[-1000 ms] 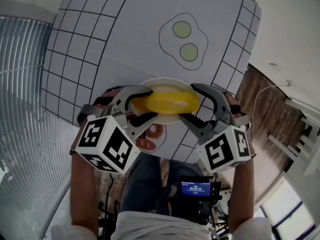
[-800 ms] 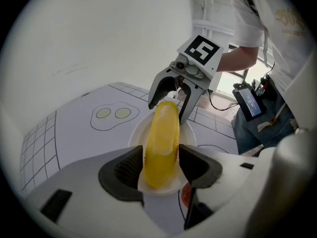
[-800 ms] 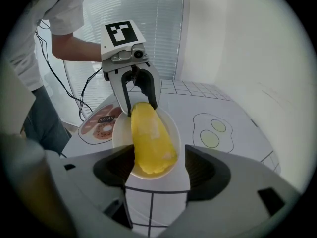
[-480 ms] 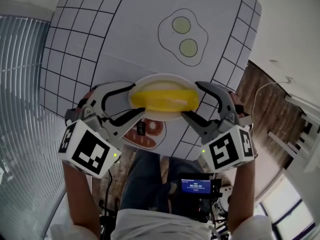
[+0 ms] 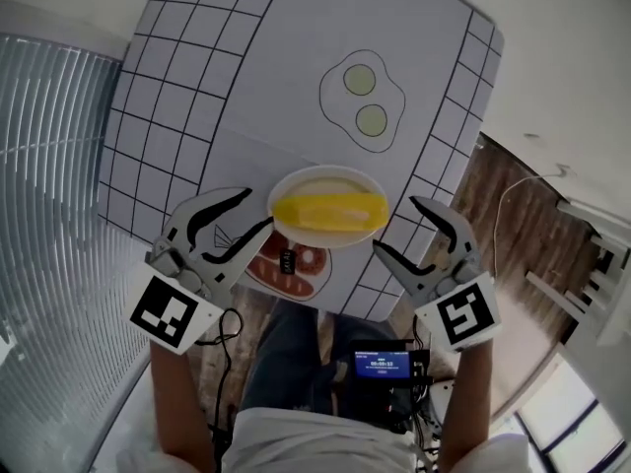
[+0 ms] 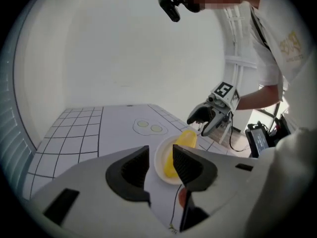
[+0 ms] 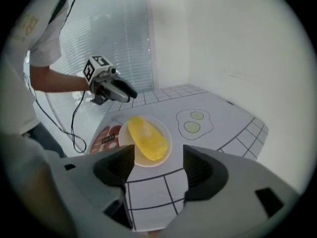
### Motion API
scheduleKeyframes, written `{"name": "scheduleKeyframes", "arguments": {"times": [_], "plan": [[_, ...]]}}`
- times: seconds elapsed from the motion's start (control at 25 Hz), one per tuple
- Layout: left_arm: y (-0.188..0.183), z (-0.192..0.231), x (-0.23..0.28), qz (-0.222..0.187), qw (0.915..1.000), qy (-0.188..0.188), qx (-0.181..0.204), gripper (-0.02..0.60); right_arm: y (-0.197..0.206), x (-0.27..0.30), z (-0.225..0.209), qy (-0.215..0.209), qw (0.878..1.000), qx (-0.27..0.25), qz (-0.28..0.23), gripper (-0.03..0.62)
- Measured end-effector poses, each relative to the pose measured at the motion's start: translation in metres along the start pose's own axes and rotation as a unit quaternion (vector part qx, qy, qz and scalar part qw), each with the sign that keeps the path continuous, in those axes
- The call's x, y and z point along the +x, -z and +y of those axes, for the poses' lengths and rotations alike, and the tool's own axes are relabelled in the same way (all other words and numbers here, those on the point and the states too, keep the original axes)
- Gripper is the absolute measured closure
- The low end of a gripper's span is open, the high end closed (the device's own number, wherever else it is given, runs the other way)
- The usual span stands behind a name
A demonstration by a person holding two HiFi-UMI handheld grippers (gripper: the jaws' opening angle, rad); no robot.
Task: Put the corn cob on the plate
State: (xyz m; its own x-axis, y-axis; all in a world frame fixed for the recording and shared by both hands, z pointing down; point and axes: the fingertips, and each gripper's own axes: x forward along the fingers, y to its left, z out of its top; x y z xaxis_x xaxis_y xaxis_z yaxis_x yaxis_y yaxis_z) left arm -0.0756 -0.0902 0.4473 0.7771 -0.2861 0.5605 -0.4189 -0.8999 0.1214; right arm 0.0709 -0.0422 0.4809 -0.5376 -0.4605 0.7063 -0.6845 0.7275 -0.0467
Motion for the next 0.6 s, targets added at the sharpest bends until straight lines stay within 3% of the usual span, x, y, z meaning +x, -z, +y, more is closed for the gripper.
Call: {"name": "scheduleKeyframes", "arguments": {"times": [0.08,0.12,0.2,0.24,0.28,0.44,0.6], "plan": [[-0.009,-0.001,-0.008,-0.035,0.9989,-0.013,-0.029,0.486,-0.005,-0.01,0.001,0.009,1.0,0.014,-0.012,0.289],[-0.016,-0.001,-0.01,-0.058,0.997,-0.021,-0.046,0.529,-0.01,-0.014,0.0,0.018,0.999,0.016,-0.022,0.329],[-0.03,-0.002,-0.01,-0.107,0.991,-0.031,-0.075,0.554,-0.019,-0.021,-0.007,0.045,0.997,0.03,-0.05,0.437],[-0.036,-0.005,-0.01,-0.123,0.9886,-0.034,-0.08,0.558,-0.023,-0.025,-0.012,0.06,0.995,0.046,-0.065,0.54],[-0.041,-0.01,-0.012,-0.132,0.9874,-0.038,-0.079,0.562,-0.028,-0.031,-0.015,0.071,0.992,0.065,-0.081,0.586],[-0.061,-0.026,-0.024,-0.132,0.9868,-0.065,-0.066,0.572,-0.05,-0.064,-0.007,0.084,0.979,0.132,-0.134,0.586],[-0.088,-0.027,-0.045,-0.156,0.9793,-0.1,-0.081,0.572,-0.085,-0.1,0.007,0.086,0.965,0.14,-0.206,0.588]]}}
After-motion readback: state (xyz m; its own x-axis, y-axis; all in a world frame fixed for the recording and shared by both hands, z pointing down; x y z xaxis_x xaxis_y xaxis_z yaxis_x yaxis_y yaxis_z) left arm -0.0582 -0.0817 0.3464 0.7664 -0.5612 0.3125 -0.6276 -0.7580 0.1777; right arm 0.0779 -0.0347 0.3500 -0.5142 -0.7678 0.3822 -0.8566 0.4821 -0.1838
